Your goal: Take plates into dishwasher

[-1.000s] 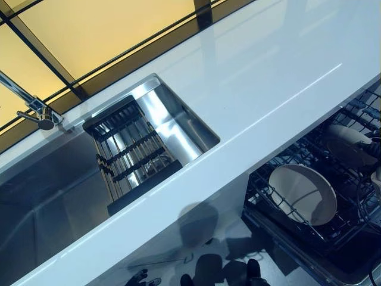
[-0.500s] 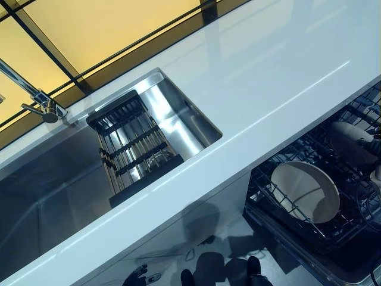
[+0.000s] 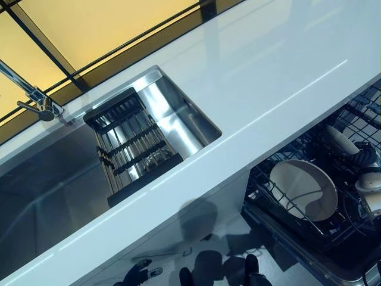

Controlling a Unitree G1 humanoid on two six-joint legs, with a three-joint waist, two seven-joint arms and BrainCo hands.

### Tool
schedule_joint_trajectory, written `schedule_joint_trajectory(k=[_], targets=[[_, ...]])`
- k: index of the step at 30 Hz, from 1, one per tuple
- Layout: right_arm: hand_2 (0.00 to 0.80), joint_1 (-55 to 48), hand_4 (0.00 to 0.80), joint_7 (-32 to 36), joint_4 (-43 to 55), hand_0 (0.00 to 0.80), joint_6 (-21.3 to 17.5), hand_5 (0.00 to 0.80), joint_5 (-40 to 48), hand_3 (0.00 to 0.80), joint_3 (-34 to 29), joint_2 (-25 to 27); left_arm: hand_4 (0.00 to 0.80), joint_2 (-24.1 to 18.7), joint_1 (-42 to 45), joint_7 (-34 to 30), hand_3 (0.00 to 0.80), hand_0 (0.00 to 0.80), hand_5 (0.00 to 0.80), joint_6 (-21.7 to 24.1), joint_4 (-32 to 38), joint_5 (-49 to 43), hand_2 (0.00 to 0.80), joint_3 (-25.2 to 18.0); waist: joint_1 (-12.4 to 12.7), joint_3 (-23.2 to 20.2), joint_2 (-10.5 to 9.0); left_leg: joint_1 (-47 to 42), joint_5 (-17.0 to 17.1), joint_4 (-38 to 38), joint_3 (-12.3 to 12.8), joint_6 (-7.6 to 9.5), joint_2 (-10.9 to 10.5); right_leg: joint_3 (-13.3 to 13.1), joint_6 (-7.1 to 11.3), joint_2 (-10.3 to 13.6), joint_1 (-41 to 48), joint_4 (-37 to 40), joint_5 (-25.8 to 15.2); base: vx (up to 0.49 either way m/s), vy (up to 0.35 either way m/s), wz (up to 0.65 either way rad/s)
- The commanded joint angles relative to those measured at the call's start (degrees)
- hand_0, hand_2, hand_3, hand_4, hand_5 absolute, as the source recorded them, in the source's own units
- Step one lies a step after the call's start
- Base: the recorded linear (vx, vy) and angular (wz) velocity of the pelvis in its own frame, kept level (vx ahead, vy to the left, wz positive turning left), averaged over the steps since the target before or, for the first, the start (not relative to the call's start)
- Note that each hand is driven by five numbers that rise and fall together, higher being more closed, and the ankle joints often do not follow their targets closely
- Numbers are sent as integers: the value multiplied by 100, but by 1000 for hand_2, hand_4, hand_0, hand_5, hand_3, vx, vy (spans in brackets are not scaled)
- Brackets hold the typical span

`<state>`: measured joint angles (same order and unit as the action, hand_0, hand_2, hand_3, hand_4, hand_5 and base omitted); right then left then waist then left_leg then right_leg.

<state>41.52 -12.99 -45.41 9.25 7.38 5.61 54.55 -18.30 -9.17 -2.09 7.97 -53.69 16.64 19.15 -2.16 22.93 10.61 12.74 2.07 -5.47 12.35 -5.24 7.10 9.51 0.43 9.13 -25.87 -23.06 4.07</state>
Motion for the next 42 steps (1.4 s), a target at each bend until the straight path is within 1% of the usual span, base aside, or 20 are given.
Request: schedule_joint_trajectory(k=[1, 4, 9, 10, 11, 12, 13, 23, 37, 42], targets=[[800, 139, 800, 155, -57, 800, -74, 800, 126, 800, 422, -408, 0, -236, -288, 172, 0, 0, 0, 33, -51, 145, 0, 147, 134, 113, -82, 609, 685, 35, -281, 60, 30, 202, -70, -38, 236, -285, 372, 3, -3, -3], [800, 160, 800, 111, -150, 800, -132, 800, 111, 800, 430, -482, 0, -243, -341, 185, 0, 0, 0, 26, -55, 158, 0, 165, 141, 127, -72, 614, 686, 50, -278, 70, 32, 203, -60, -40, 255, -238, 355, 0, 0, 0], [800, 211, 800, 90, -191, 800, -104, 800, 116, 800, 443, -531, 0, -290, -376, 172, 0, 0, 0, -24, -36, 148, 0, 172, 162, 157, -86, 637, 675, 34, -281, 86, 21, 220, -52, -42, 257, -200, 322, 0, 0, 0], [722, 215, 722, 77, -191, 722, -98, 722, 131, 722, 458, -541, 0, -294, -378, 171, 0, 0, 0, -34, -32, 146, 0, 170, 166, 161, -89, 637, 675, 37, -278, 85, 23, 224, -51, -44, 264, -184, 315, 0, 0, 0], [191, 214, 191, 53, -183, 191, -90, 191, 137, 191, 465, -555, 0, -303, -378, 168, 0, 0, 0, -38, -34, 148, 0, 164, 166, 164, -96, 639, 672, 32, -275, 82, 29, 229, -47, -45, 272, -163, 304, 0, 0, 0], [44, 207, 44, 53, -180, 44, -89, 44, 135, 44, 464, -561, 0, -305, -377, 168, 0, 0, 0, -34, -40, 146, 0, 160, 165, 164, -103, 640, 670, 29, -273, 80, 32, 230, -46, -48, 281, -145, 297, 0, 0, 0], [0, 191, 0, 43, -163, 0, -73, 0, 99, 0, 464, -573, 0, -309, -376, 170, 0, 0, 0, -33, -45, 144, 0, 146, 161, 166, -114, 638, 669, 29, -266, 79, 36, 226, -43, -56, 295, -111, 282, 0, 0, 0], [0, -30, 0, -177, 81, 0, -135, 0, -26, 0, 305, -436, 0, -369, -347, 205, 0, 0, 0, -79, -29, 115, 0, 66, 122, 142, -237, 562, 630, 31, -202, 82, 75, 265, -24, -91, 442, 107, 191, -3, -1, -1], [0, -856, 0, -100, 1149, 0, -36, 0, -332, 0, -394, -86, 0, -444, -36, 221, 0, 0, 0, -139, -112, -57, 0, -216, -6, -38, -597, 225, 546, 138, -71, 69, 152, 245, 26, -203, 947, 714, -10, 0, 1, -1], [0, -1177, 0, 90, 1651, 0, 168, 0, -516, 0, -643, 20, 0, -448, 103, 231, 0, 0, 0, -181, -177, -180, 0, -358, -61, -169, -773, 25, 482, 191, -17, 71, 159, 203, 41, -264, 1237, 1025, -91, -1, 6, -2]])
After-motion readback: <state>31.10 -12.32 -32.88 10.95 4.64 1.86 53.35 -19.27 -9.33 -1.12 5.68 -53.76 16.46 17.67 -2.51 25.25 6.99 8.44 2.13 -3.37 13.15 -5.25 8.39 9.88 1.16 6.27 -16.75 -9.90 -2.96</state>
